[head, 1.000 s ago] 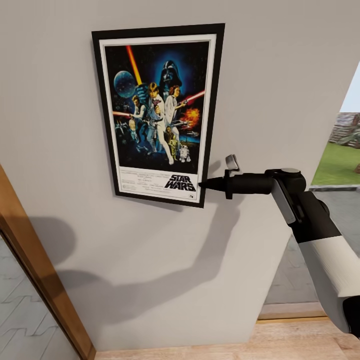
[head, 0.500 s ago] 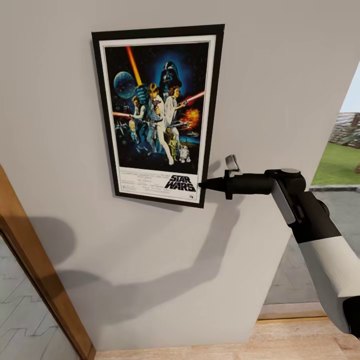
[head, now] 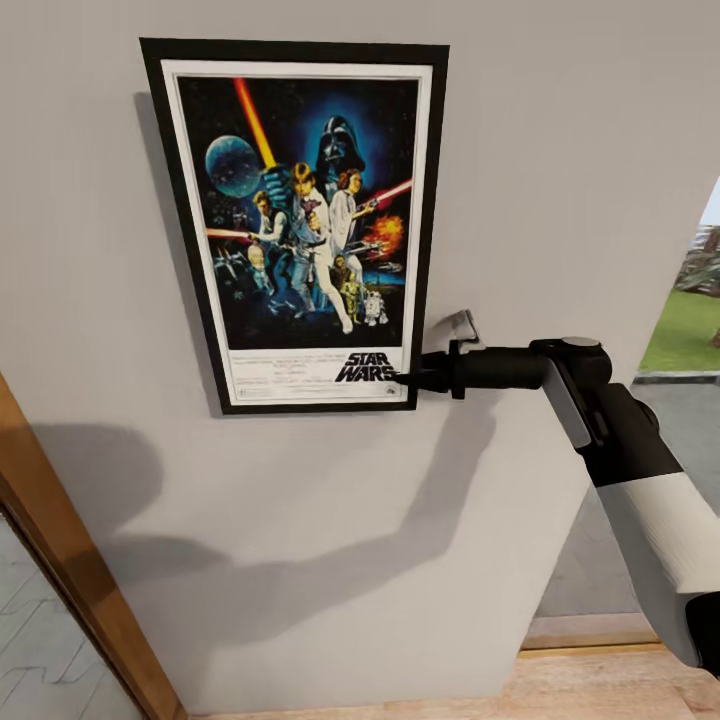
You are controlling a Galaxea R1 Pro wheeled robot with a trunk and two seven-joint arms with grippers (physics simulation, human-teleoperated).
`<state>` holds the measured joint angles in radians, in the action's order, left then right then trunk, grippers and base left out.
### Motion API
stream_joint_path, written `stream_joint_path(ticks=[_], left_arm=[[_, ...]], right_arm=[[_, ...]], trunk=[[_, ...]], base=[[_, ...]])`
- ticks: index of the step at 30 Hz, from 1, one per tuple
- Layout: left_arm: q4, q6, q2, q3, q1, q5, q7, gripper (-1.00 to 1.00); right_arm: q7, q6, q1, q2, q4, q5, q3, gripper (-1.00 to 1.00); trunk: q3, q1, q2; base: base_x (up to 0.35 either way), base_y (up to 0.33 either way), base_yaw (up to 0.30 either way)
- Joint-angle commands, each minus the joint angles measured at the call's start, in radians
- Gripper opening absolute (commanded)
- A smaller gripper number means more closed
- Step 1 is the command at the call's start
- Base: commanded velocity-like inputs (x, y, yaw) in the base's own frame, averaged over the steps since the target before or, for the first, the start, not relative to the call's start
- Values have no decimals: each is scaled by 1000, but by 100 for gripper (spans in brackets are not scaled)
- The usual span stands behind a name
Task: Pick up the poster from the kitchen countertop and hang it on one of the wall nails in the kitchen.
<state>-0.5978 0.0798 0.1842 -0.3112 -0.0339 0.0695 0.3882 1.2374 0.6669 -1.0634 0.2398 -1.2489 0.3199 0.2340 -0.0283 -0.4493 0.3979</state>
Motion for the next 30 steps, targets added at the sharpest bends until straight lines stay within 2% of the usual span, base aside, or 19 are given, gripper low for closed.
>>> stream_joint_path(ticks=[1, 19, 30], left_arm=[[-1, -2, 0, -2, 0, 7, 6, 100], [-1, -2, 0, -2, 0, 7, 6, 100], [-1, -2, 0, -2, 0, 7, 6, 100]], right_arm=[[-3, 5, -1, 1, 0, 5, 2, 100], [-3, 10, -1, 1, -17, 5, 3, 100], [-2, 10, -1, 1, -17, 5, 3, 100]], trunk=[[-2, -1, 2], [-2, -1, 2], [-2, -1, 2]], base=[[11, 0, 0], [-3, 0, 0], [-220, 0, 0]])
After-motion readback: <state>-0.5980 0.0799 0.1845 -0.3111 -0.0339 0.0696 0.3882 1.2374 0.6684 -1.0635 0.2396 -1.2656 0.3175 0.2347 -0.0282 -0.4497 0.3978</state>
